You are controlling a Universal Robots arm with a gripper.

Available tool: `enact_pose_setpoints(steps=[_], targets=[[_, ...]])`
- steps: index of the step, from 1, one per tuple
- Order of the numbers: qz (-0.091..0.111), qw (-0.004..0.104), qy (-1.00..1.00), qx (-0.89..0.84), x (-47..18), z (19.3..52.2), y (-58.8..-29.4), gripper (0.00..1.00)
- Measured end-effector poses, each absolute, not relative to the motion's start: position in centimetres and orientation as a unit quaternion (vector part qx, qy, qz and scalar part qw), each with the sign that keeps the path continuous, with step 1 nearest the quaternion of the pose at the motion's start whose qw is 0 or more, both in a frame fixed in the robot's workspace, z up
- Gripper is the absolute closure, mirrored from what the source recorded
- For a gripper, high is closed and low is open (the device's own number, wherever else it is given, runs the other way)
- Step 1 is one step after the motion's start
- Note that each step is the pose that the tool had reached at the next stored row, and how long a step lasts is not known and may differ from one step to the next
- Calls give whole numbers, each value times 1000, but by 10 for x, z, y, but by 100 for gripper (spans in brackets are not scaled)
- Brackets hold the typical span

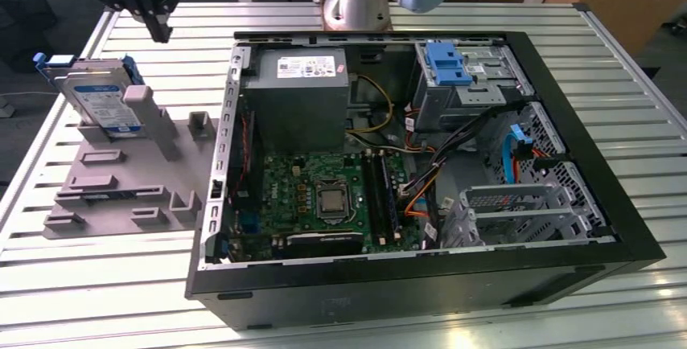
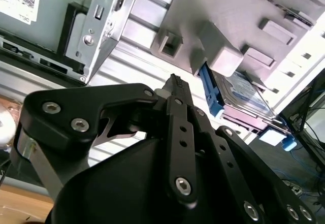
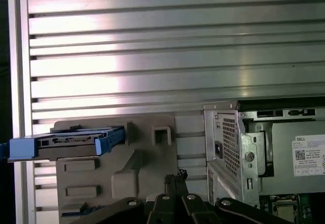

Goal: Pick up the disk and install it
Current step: 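Reach for the disk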

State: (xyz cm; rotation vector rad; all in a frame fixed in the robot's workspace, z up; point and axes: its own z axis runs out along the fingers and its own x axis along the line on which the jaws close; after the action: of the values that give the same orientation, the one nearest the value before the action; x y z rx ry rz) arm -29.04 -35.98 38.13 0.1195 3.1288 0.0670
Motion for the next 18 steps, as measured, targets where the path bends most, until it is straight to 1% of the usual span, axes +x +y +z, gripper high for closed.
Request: enact_pose_setpoints(steps=[18], targets=[[21, 4, 999, 38, -304, 380, -357, 89]])
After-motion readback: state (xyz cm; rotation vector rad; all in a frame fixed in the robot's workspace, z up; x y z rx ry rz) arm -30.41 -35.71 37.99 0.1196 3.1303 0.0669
